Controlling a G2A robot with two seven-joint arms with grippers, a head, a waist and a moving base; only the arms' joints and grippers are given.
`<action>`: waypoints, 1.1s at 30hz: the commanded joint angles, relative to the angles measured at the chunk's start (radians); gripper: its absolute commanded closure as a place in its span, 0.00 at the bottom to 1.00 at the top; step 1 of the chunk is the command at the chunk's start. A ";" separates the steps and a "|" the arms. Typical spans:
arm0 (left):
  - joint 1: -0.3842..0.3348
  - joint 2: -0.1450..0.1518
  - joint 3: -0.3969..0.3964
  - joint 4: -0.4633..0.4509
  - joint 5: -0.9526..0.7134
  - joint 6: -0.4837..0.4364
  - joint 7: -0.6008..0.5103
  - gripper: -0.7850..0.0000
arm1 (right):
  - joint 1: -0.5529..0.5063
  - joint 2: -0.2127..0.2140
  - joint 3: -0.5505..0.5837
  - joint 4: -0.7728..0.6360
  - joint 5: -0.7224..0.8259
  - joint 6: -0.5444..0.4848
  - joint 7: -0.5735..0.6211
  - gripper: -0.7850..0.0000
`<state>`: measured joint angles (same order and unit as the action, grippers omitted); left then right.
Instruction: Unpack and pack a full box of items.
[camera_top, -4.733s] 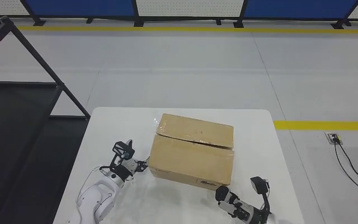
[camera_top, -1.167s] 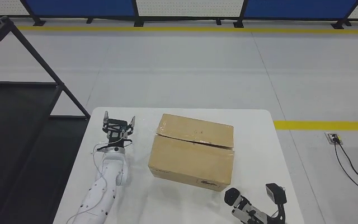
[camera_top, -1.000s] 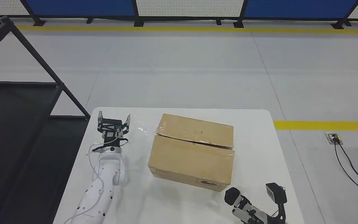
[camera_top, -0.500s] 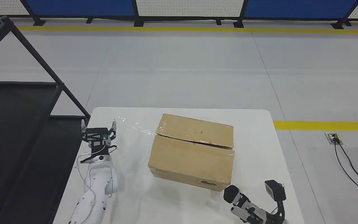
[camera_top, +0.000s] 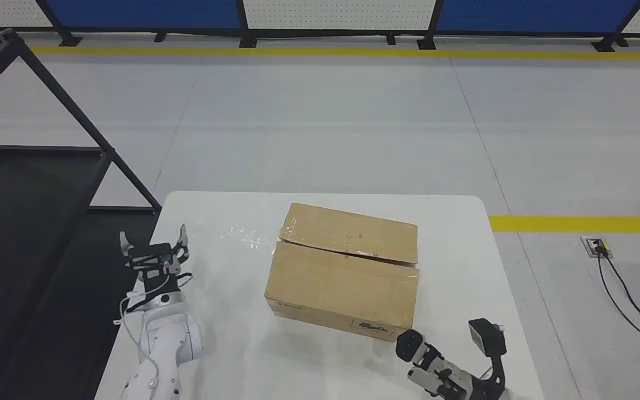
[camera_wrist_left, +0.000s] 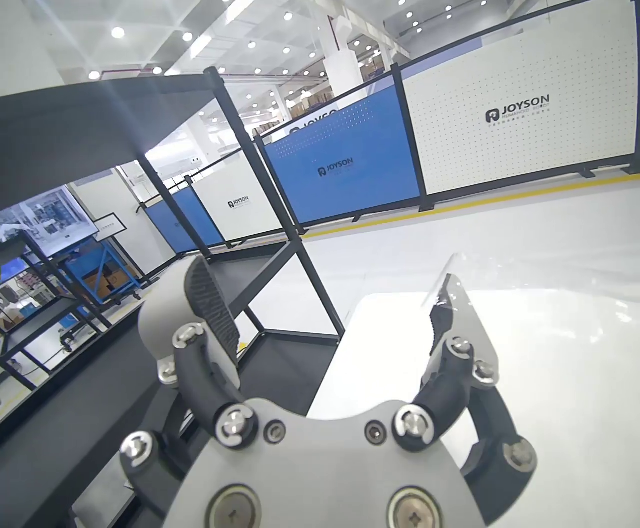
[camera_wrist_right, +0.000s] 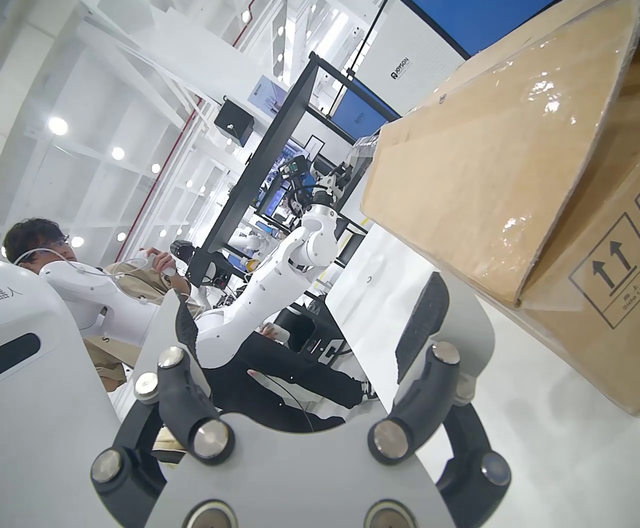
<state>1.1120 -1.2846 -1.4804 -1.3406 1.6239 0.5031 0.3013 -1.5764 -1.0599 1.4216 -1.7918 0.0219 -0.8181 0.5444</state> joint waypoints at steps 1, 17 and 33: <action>0.011 0.000 -0.005 -0.001 0.020 0.018 -0.002 0.00 | 0.001 0.000 -0.002 0.001 -0.001 0.000 -0.001 0.00; 0.043 0.003 -0.103 0.028 -0.005 0.009 -0.014 0.00 | 0.002 0.005 -0.011 -0.012 -0.015 0.007 0.006 0.00; 0.039 0.005 -0.192 0.103 -0.057 0.005 -0.010 0.00 | 0.004 0.009 -0.019 -0.021 -0.024 0.021 0.006 0.00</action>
<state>1.1521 -1.2797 -1.6659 -1.2430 1.5724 0.5098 0.2891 -1.5734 -1.0514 1.4030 -1.8122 -0.0012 -0.7983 0.5500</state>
